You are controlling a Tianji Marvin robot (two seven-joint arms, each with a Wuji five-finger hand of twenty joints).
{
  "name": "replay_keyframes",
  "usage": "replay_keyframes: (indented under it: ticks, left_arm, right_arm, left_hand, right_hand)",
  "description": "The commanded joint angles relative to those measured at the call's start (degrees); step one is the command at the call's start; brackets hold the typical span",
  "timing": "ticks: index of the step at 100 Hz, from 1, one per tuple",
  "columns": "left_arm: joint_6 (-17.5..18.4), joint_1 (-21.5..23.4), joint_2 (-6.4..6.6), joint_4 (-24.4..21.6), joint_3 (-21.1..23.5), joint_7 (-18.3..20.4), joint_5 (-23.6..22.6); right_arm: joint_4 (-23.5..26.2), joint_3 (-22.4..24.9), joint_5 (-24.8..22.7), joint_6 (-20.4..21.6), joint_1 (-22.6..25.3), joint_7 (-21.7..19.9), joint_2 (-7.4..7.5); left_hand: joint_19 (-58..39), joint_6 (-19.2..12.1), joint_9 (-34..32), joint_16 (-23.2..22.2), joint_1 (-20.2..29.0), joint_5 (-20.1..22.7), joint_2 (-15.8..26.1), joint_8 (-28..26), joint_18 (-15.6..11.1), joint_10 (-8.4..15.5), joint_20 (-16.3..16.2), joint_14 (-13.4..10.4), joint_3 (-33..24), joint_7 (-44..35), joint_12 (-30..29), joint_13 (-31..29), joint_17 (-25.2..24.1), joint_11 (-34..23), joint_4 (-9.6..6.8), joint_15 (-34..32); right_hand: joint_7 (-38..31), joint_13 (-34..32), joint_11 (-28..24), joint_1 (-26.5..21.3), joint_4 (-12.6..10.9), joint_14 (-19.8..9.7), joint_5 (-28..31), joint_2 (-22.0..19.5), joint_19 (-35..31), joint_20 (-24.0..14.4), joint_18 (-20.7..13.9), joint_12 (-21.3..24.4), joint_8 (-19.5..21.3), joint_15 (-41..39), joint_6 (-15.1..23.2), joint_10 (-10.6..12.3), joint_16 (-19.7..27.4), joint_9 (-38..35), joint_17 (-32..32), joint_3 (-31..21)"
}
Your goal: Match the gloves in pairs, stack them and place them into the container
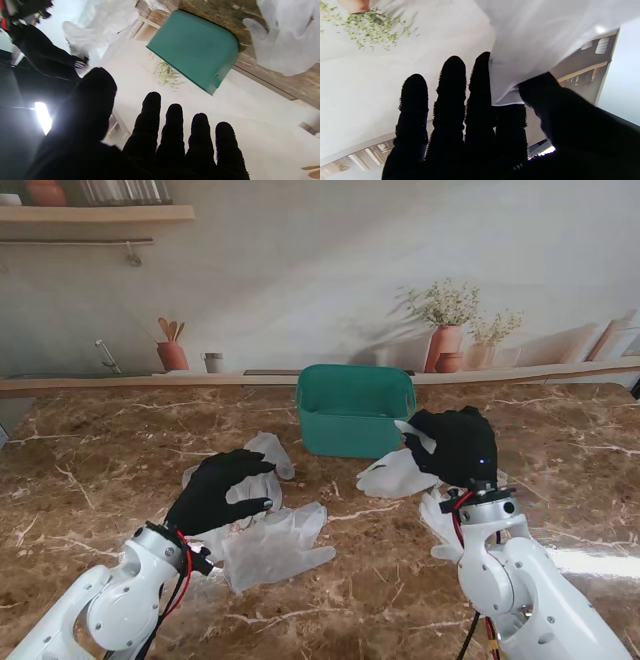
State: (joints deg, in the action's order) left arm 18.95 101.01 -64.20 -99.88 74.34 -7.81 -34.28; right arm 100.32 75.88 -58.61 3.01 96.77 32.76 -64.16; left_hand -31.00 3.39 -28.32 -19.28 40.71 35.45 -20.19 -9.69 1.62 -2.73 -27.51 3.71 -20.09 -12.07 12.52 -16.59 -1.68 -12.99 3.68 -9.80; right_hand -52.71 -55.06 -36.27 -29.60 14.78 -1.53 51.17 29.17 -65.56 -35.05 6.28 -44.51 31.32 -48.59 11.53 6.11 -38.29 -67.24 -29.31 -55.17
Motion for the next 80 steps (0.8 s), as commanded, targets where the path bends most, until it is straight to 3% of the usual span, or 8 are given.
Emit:
replay_keyframes:
  ticks: [1, 10, 29, 33, 41, 80]
  left_arm:
    - [0.90, 0.06, 0.35, -0.75, -0.64, 0.66, -0.76]
    - [2.07, 0.24, 0.50, -1.45, -0.88, 0.40, -2.45]
    - [3.28, 0.91, 0.54, -3.36, -1.40, -0.79, -4.50]
    - [3.48, 0.97, 0.66, -3.75, -1.50, -0.36, -4.54]
    - [3.10, 0.97, 0.93, -4.37, -1.95, 0.99, -4.79]
    - [-3.54, -1.59, 1.24, -3.16, -7.16, 3.80, -3.69]
  right_arm:
    - [0.48, -1.83, 0.86, -0.70, -0.18, -0.76, -0.89]
    - [0.44, -3.76, 1.84, -2.46, -0.87, -0.79, -1.19]
    - [-0.11, -7.26, 4.60, -7.48, -3.03, -0.62, -2.12]
    - [-0.01, -7.89, 5.42, -8.59, -3.41, -0.69, -2.36]
    - [0.12, -9.03, 6.74, -9.86, -4.21, -0.45, -2.83]
    - [3.96, -12.26, 12.03, -11.50, -5.62, 2.54, -4.86]
  left_hand:
    - [-1.78, -2.26, -1.86, -1.32, -2.93, 0.67, -2.42, -1.50, 0.71, 0.00, -1.60, 1.37, -5.76, -2.25, 0.55, -0.88, -1.12, -1.19, 0.86, -1.00]
    - [-1.64, -3.25, -3.34, -3.70, -4.70, 0.38, -4.67, -4.50, 2.08, 0.52, -4.32, 2.20, -9.73, -6.46, 3.57, -1.67, -1.56, -2.73, 1.35, -1.91]
    - [-3.00, -6.88, -8.40, -16.83, -6.52, 3.40, -6.93, -18.09, 4.74, 2.43, -12.38, 3.53, -13.06, -22.70, 15.12, -4.88, -2.27, -7.98, 2.01, -8.56]
    - [-4.08, -7.61, -9.74, -18.80, -5.77, 4.43, -7.45, -19.74, 4.98, 2.65, -13.64, 3.74, -11.81, -24.55, 16.61, -5.81, -2.28, -8.60, 3.32, -9.40]
    - [-6.55, -6.59, -10.27, -20.76, -6.35, 4.95, -6.84, -17.72, 5.43, 2.84, -15.92, 4.11, -11.86, -21.60, 17.46, -6.69, -2.47, -8.19, 2.01, -9.63]
    - [-13.33, -4.25, -11.50, -21.10, -5.59, 9.16, -7.45, -11.11, 7.19, 1.86, -20.14, 5.08, -12.15, -16.17, 16.59, -7.97, -2.42, -7.51, 2.01, -9.20]
  right_hand:
    - [0.07, -2.00, -0.68, -1.31, 1.36, -0.68, -0.64, -1.11, -2.22, -1.75, 0.63, -0.60, 0.83, -0.88, 2.53, 0.63, -0.80, -1.37, -0.44, -0.98]
    - [0.00, -2.44, -1.09, -1.30, 1.34, -0.44, -0.36, -0.72, -2.72, -2.03, 0.87, -0.61, 0.63, -1.59, 1.84, 0.13, -1.15, -1.84, -0.62, -1.27]
    - [-0.23, -2.59, -1.62, -1.52, 1.18, 0.09, -0.02, -0.19, -3.33, -2.35, 1.36, -0.46, 0.12, -2.50, 0.59, -0.69, -1.59, -2.25, -0.48, -1.69]
    - [-0.27, -2.63, -1.78, -1.58, 1.16, 0.30, 0.03, -0.15, -3.51, -2.43, 1.46, -0.43, -0.02, -2.77, 0.34, -0.88, -1.71, -2.30, -0.45, -1.71]
    - [-0.34, -2.66, -2.04, -1.62, 1.12, 0.35, 0.11, 0.00, -3.80, -2.55, 1.53, -0.35, -0.29, -3.17, 0.07, -1.09, -1.86, -2.41, -0.43, -1.74]
    - [-0.55, -2.35, -2.35, -1.86, 1.09, 0.50, 0.09, 0.01, -3.89, -2.58, 1.62, -0.09, -0.76, -3.37, -0.27, -1.22, -1.88, -2.27, -0.09, -1.72]
